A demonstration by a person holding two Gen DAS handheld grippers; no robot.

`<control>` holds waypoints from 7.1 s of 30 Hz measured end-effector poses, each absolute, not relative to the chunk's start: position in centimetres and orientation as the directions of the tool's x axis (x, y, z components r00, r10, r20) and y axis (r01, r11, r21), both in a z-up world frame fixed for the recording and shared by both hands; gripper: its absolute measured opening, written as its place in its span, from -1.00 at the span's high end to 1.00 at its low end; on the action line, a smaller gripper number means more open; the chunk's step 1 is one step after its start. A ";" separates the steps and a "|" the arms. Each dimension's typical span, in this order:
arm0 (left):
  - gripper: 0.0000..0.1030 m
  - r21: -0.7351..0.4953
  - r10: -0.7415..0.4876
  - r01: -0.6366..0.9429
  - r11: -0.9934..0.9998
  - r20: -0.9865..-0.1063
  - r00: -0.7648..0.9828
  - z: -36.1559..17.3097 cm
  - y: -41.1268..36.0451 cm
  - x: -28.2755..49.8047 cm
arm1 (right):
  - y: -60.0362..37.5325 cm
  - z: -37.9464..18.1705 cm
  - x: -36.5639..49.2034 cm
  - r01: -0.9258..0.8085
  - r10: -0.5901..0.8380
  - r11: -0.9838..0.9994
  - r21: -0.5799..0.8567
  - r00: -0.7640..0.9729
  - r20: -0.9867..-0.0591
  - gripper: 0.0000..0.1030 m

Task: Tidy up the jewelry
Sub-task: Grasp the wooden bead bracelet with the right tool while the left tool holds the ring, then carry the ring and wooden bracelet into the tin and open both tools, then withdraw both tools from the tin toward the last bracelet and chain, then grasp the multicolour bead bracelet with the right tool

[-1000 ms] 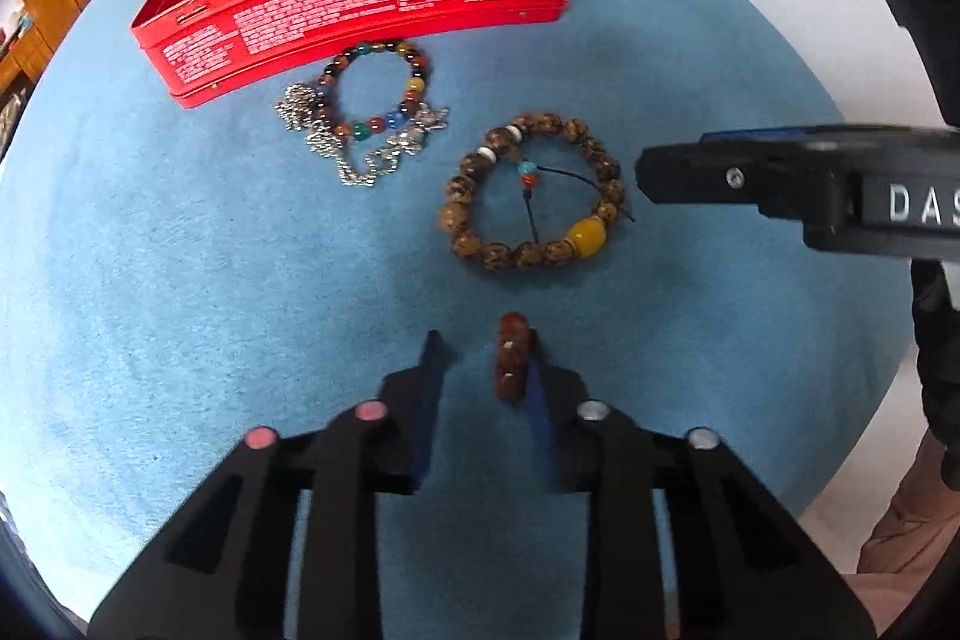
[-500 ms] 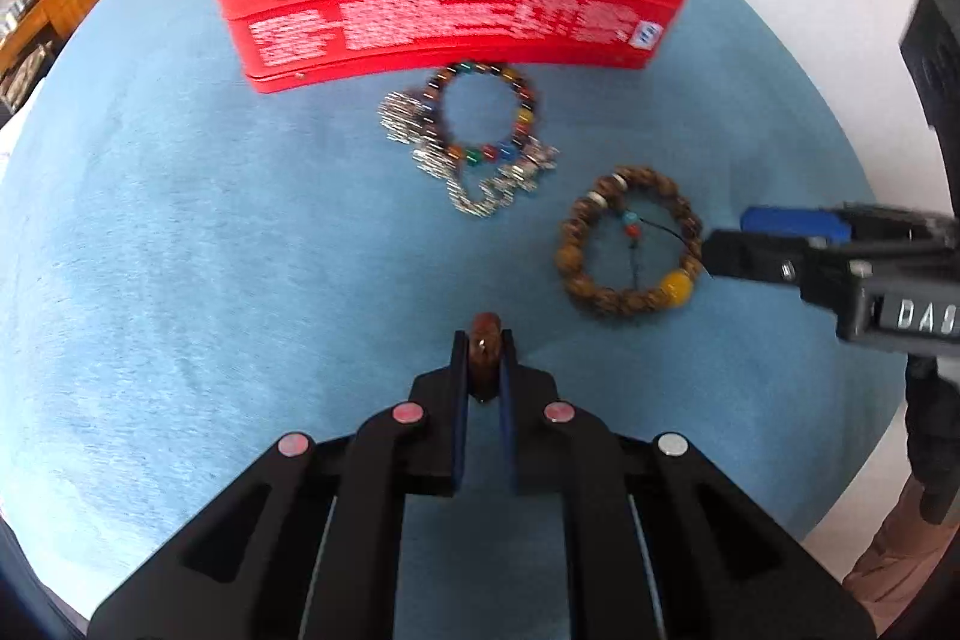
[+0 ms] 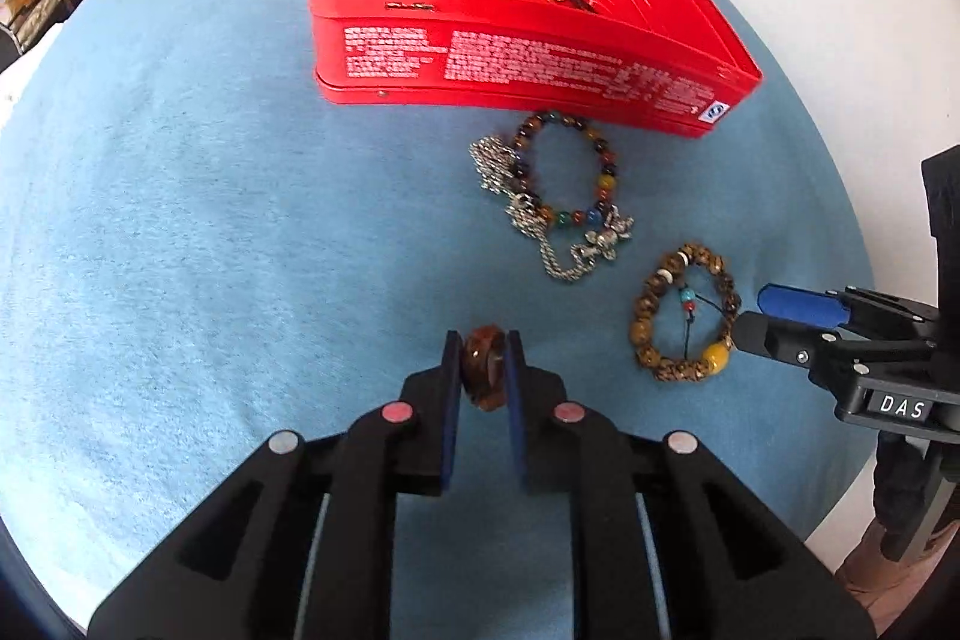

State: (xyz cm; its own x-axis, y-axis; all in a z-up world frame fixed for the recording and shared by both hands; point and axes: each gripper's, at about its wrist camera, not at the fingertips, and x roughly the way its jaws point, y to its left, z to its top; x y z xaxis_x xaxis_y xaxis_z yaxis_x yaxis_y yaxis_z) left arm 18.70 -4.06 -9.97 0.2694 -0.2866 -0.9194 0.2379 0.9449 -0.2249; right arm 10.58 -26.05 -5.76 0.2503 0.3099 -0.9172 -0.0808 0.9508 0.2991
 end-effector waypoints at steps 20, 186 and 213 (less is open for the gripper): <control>0.83 -0.237 -0.296 0.227 0.945 -0.916 0.272 -11.6 -3.7 18.6 | -24.1 -6.8 12.1 -0.118 0.254 0.966 0.231 0.251 -0.934 0.52; -0.73 -0.101 -0.121 0.069 0.993 -0.884 0.451 -8.2 -3.2 20.3 | -24.9 -3.9 16.7 -0.115 0.375 0.924 0.364 0.449 -0.811 0.86; 0.76 -0.139 -0.197 0.188 0.972 -0.919 0.341 -10.0 -10.6 23.1 | -29.0 -6.7 15.9 -0.050 0.402 0.904 0.424 0.433 -0.807 0.86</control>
State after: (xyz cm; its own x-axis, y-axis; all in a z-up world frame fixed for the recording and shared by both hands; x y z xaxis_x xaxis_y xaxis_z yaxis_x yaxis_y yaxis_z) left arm 23.06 -10.56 -9.99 0.3407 -0.1973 -0.9192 0.1882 0.9723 -0.1389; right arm 15.91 -28.97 -6.73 0.4330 0.4023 -0.8066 -0.0499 0.9042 0.4242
